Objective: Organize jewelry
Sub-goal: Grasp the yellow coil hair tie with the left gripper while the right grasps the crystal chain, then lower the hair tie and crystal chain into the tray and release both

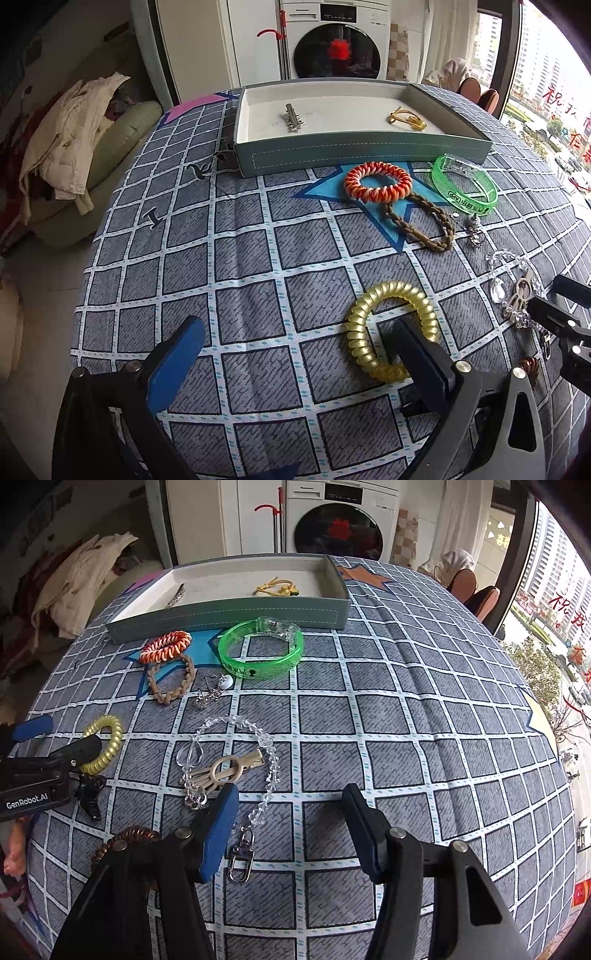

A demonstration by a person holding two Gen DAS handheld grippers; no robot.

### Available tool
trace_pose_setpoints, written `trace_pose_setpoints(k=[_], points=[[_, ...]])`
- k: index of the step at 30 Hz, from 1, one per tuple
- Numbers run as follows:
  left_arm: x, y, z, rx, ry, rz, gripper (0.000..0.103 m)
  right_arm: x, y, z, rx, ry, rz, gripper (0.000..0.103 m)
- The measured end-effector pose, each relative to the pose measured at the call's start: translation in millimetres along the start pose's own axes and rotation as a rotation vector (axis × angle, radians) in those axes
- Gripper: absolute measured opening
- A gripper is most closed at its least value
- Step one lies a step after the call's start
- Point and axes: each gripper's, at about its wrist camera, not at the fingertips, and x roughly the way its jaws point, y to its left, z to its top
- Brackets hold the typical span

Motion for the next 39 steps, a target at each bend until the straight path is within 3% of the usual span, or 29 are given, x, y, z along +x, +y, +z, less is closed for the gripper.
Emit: trace_pose_setpoints(k=[3,7,10,12,15,27,39], points=[[-4,-9,0,0.040,-0.013,-0.006,0.101,1,0,3,-0.005,0.013,0.014,0.059],[-9,-19,0,0.086,-0.016,-0.045,0.082,0,7,3,-0.037,0.021,0.035,0.043],[-12,-26,0,0.119,-0.013,-0.089,0.057,-1,16,5,-0.056,0.024,0.043,0.012],[-13,-32,0,0.146,-0.014,-0.110,0.030,-1,17,5,-0.053,0.021,0.040,0.006],[-14,-35,-2,0.158,-0.018,-0.107,0.030,-4,12,4,-0.026,0.004,0.044,0.006],[-35,-11,6,0.051,-0.059,-0.181,0.030,-44,-10,28,0.023,-0.128,0.086,0.006],[-48,4,26,0.003,-0.104,-0.188,0.030,-59,-7,63,0.023,-0.163,0.176,0.006]])
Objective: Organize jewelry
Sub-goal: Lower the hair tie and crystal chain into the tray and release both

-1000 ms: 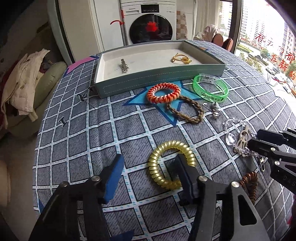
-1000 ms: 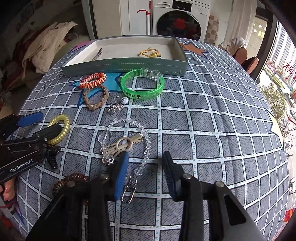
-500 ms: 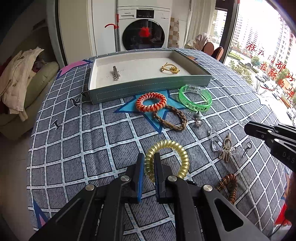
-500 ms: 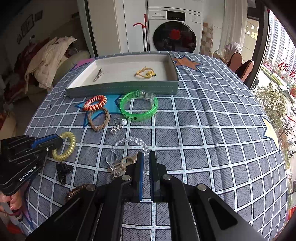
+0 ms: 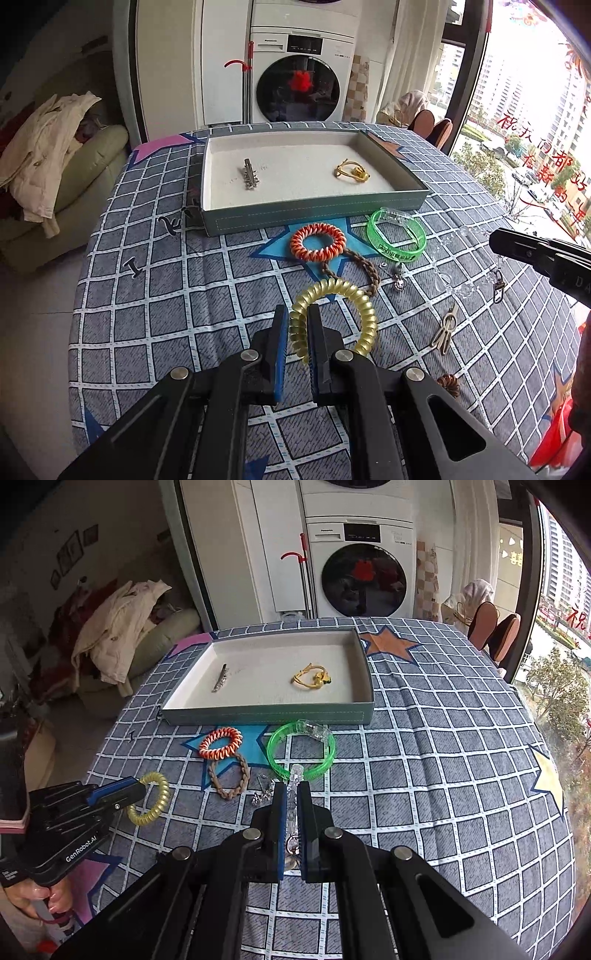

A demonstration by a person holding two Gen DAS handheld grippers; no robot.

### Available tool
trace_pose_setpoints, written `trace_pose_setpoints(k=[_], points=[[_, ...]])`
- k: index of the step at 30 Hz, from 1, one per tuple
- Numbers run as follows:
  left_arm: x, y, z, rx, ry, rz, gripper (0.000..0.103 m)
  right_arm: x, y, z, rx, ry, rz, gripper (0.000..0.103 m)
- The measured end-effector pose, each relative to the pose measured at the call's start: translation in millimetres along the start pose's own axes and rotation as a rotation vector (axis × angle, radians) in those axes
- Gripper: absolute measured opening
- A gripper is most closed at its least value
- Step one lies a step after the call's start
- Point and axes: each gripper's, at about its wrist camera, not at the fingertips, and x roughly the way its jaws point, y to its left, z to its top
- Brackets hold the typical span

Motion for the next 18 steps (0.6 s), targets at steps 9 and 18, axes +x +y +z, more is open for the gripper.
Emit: trace_pose_setpoints(k=[9,18], points=[[5,16,46,-0.025,-0.049,0.018,0.030,14,5,57,-0.023,-0.034,0.055,0.006],[41,33,111,-0.041,-0.065,0.055,0.030,65,12,116,-0.015,-0.038,0.118,0.006]])
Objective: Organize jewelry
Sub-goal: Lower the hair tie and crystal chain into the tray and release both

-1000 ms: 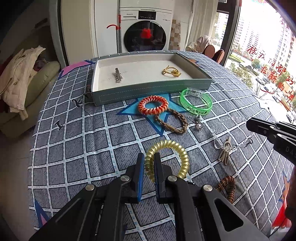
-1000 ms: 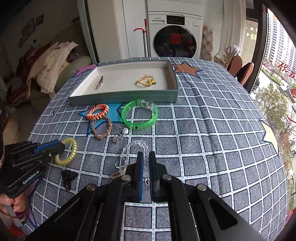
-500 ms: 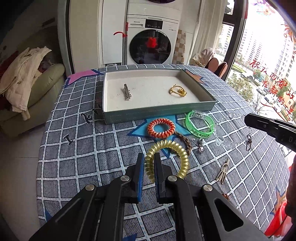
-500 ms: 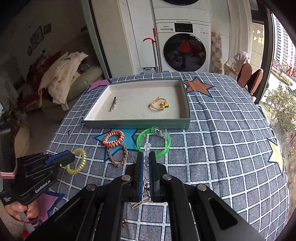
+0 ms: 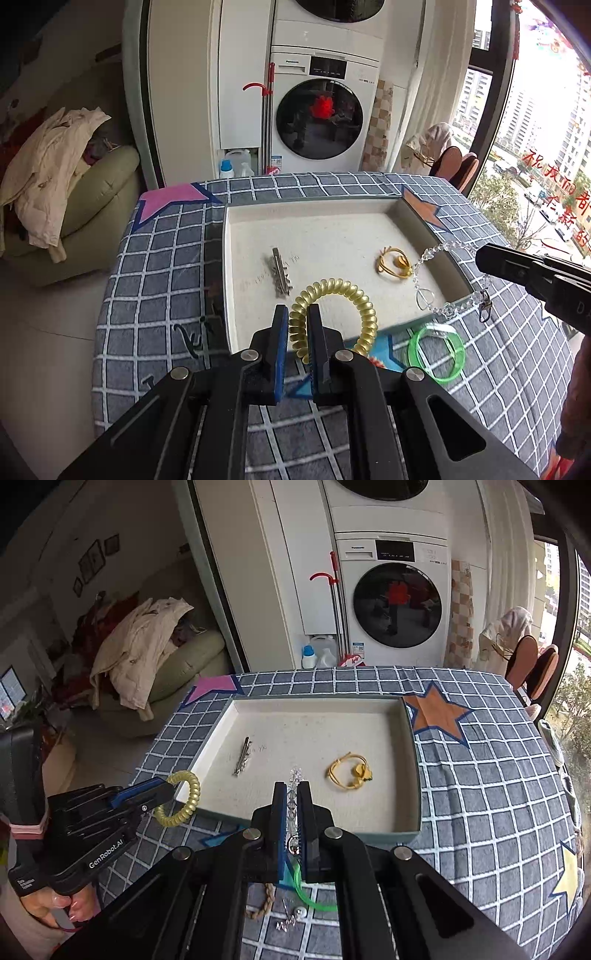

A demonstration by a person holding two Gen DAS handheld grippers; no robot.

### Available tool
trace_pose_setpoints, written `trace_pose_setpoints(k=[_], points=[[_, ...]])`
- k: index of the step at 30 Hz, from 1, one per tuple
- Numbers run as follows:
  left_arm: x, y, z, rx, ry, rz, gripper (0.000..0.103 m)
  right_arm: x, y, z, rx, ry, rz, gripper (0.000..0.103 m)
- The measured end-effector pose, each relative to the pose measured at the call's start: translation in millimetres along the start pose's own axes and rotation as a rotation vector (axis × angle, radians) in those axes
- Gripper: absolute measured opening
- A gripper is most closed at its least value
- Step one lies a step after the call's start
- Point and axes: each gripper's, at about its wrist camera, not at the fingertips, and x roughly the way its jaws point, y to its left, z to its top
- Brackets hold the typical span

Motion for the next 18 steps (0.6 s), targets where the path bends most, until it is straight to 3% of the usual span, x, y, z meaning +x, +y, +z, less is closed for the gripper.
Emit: trace_pose_setpoints(k=[5,11,18], points=[[43,-4,23,0.016,0.046,0.005,0.030,44,-14,10,0.056,0.050,0.019,0.006],[97,-22,29,0.083,0.147,0.014,0.030,90,-41,-4,0.120,0.142,-0.002,0.006],[131,-34,21,0.120,0.197,0.075,0.030,109,-75,-13,0.167,0.167,-0.091,0.006]])
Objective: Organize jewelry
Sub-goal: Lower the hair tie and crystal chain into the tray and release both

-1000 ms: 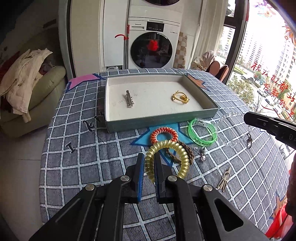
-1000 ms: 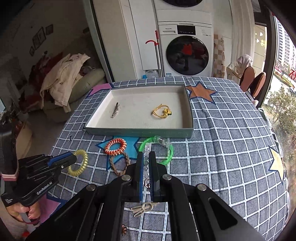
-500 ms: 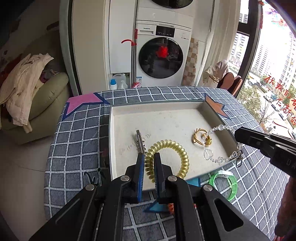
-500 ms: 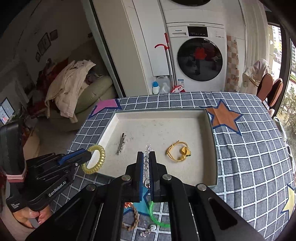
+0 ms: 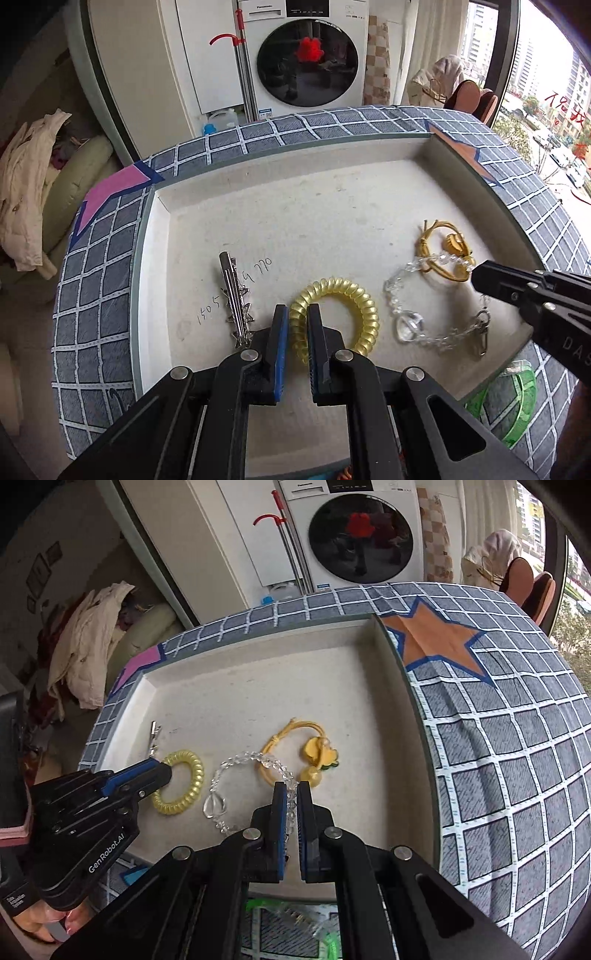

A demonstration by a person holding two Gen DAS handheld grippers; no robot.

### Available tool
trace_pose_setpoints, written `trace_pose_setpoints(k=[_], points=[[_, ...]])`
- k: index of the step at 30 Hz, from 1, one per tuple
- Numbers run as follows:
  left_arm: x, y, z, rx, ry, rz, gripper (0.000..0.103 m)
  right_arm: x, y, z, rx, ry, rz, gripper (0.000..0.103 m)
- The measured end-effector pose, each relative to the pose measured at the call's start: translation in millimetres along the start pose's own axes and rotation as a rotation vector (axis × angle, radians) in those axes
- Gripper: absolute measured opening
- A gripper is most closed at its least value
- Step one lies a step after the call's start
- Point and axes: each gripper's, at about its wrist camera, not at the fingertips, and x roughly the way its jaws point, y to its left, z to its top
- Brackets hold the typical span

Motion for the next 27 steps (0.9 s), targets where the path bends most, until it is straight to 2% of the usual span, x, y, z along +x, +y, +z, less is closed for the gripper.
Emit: trace_pose_setpoints(k=[3,7,12,13,14,15,16,17,27], points=[[1,0,3,0.007,-0.018,0.038,0.030,0,-11,4,0.016,-0.024,-0.050,0.006],[3,-2,3,0.027,-0.049,0.100,0.030,2,-20,7,0.052,-0.023,-0.059,0.006],[1,-1,2,0.022,-0.056,0.098,0.030,0,-16,5,0.034,-0.021,-0.053,0.010],[0,-1,1,0.016,-0.057,0.089,0.030,-2,-15,5,0.038,-0.025,-0.040,0.014],[-2,0,0,0.009,-0.064,0.084,0.030,-5,-14,5,0.039,-0.032,-0.030,0.029],[-4,0,0,0.004,-0.071,0.084,0.030,-8,-13,4,0.040,-0.045,-0.023,0.051],[-6,1,0,-0.001,-0.077,0.084,0.030,-12,-11,4,0.039,-0.064,-0.017,0.059],[-7,1,0,-0.006,-0.079,0.082,0.030,-17,-9,4,0.036,-0.082,-0.012,0.061],[-8,2,1,-0.028,-0.065,0.052,0.030,-49,-1,-8,0.040,-0.134,0.010,0.061]])
